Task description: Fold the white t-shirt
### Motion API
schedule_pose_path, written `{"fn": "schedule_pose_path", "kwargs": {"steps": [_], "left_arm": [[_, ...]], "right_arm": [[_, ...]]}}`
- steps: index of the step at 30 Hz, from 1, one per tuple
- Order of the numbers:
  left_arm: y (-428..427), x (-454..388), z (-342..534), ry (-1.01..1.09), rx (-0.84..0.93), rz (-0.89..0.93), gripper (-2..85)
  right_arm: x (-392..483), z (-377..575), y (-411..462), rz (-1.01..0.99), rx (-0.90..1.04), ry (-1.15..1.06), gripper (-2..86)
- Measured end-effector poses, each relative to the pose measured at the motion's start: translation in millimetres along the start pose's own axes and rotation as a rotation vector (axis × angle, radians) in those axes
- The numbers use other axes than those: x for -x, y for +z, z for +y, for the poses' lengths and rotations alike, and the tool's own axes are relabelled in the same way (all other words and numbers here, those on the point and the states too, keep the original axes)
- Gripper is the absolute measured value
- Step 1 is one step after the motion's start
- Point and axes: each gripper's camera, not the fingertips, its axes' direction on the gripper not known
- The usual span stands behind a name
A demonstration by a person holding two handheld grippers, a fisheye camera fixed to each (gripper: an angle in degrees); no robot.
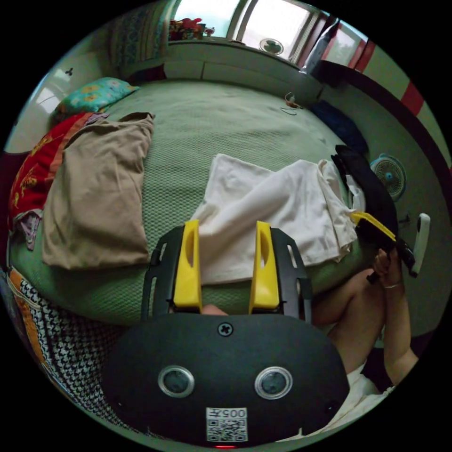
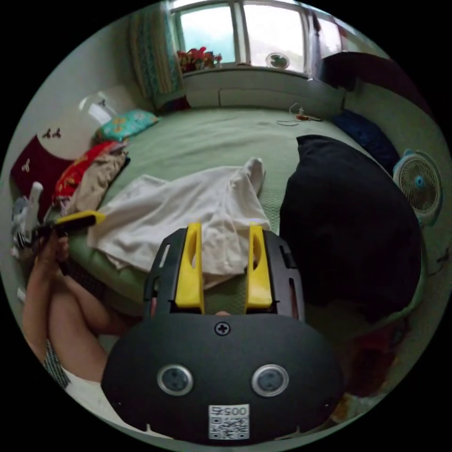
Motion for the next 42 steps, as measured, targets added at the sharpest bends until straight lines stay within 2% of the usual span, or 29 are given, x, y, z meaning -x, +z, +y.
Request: {"fn": "schedule_pose_path", "kwargs": {"steps": [7, 16, 22, 26, 27, 31, 35, 42], "left_arm": [[0, 12, 15, 0.033, 0.063, -0.015, 16.7], [-14, 28, 34, -0.013, 0.022, -0.017, 16.8], [4, 23, 34, 0.041, 0.142, -0.015, 15.0], [6, 17, 34, 0.064, 0.165, -0.096, 9.2], [4, 16, 35, 0.061, 0.154, -0.159, 5.7], [0, 13, 36, 0.091, 0.134, -0.171, 3.1], [-5, 19, 35, 0.061, 0.125, -0.134, 2.7], [-18, 42, 34, -0.063, -0.006, 0.010, 3.4]], "right_arm": [[12, 4, 9, -0.029, 0.090, -0.120, 13.1], [8, -3, 13, 0.045, 0.143, -0.022, 12.1], [8, -4, 28, 0.103, 0.252, -0.014, 9.0], [15, 1, 21, 0.111, 0.225, -0.075, 1.8], [15, 2, 20, 0.121, 0.218, -0.079, 1.2], [7, 8, 12, 0.112, 0.186, -0.069, -0.8], [-8, 12, -2, 0.064, 0.128, 0.004, -1.0], [-41, 19, -20, 0.014, 0.024, 0.180, -1.1]]}}
